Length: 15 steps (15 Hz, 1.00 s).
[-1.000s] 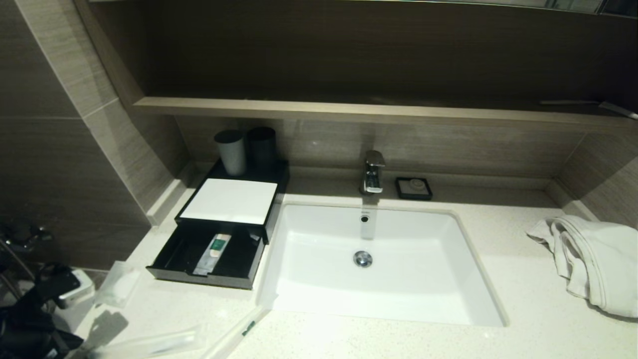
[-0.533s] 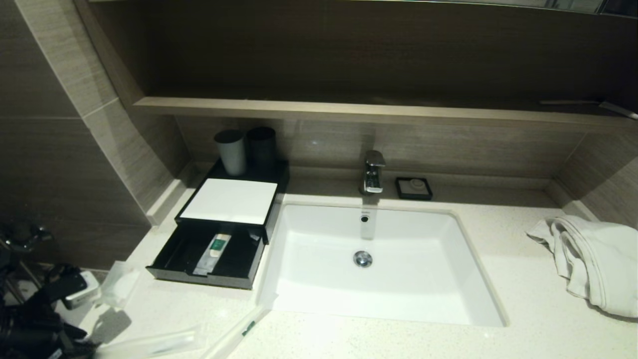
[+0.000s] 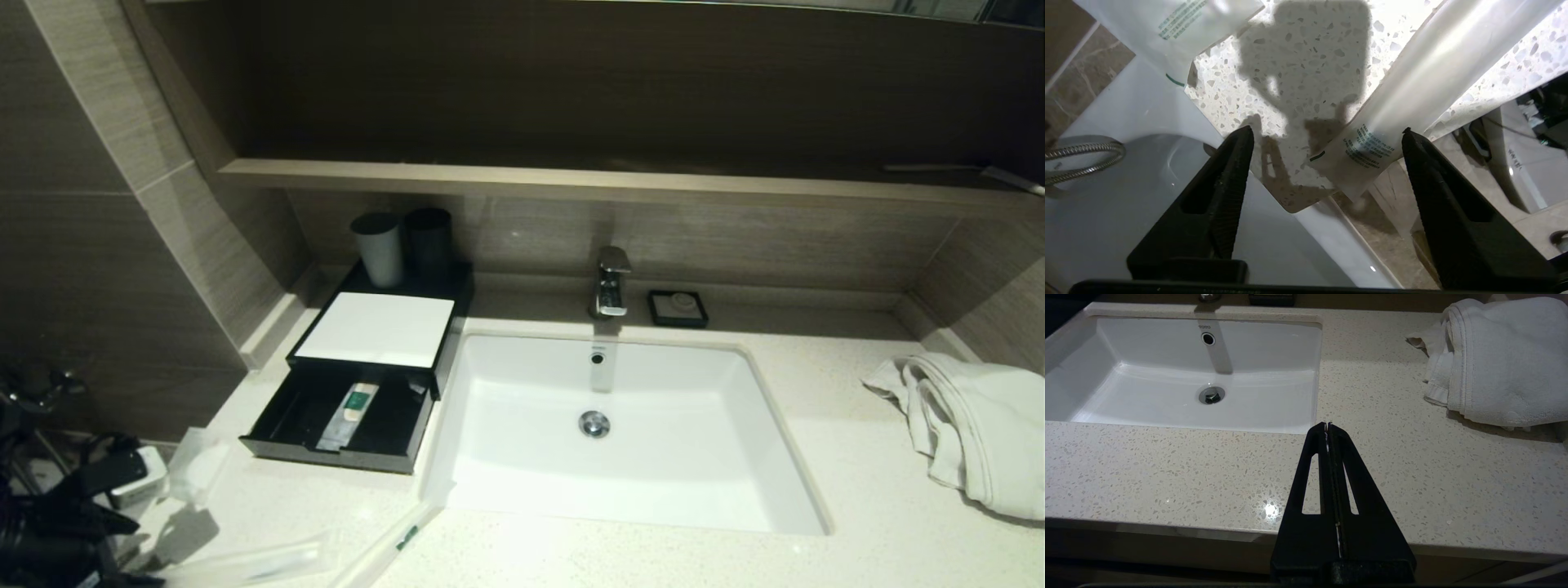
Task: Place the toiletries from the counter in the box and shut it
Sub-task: Pick up the bathroom toiletry
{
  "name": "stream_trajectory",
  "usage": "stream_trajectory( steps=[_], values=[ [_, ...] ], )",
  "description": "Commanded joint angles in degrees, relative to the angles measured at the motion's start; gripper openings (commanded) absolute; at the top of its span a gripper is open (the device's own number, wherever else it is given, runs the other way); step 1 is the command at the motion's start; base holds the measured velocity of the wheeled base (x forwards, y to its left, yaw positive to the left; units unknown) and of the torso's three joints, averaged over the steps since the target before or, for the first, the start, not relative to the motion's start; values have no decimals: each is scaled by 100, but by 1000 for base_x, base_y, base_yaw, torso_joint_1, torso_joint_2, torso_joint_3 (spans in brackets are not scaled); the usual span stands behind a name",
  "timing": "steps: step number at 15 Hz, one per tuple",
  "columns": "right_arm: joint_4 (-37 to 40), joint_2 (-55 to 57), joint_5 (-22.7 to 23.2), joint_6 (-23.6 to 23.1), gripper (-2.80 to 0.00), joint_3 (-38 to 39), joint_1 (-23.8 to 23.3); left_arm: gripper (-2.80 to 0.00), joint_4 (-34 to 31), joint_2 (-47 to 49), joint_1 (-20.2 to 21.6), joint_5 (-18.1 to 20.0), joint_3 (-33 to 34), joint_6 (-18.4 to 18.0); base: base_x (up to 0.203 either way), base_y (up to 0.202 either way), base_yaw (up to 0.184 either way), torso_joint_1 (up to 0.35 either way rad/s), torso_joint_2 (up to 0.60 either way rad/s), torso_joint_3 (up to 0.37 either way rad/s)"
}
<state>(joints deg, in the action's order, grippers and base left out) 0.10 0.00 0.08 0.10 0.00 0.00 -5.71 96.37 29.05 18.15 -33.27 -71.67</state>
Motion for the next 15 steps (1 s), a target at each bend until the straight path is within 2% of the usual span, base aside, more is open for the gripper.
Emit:
stream_trajectory(
  steps=[1, 6, 10, 15],
  values=[
    [-1, 0, 1, -1, -280, 0, 0, 0, -1, 108, -3, 41, -27, -205, 0, 0, 0, 0, 0, 0],
    [-1, 0, 6, -1, -280, 0, 0, 0, -18, 343, -108, 189, -110, -670, 0, 0, 0, 0, 0, 0],
    [-1, 0, 1, -1, -280, 0, 0, 0, -18, 462, -281, 189, -110, -713, 0, 0, 0, 0, 0, 0],
    [-1, 0, 1, -1, -280, 0, 0, 0, -18, 416, -286, 189, -110, -708, 0, 0, 0, 0, 0, 0]
  ],
)
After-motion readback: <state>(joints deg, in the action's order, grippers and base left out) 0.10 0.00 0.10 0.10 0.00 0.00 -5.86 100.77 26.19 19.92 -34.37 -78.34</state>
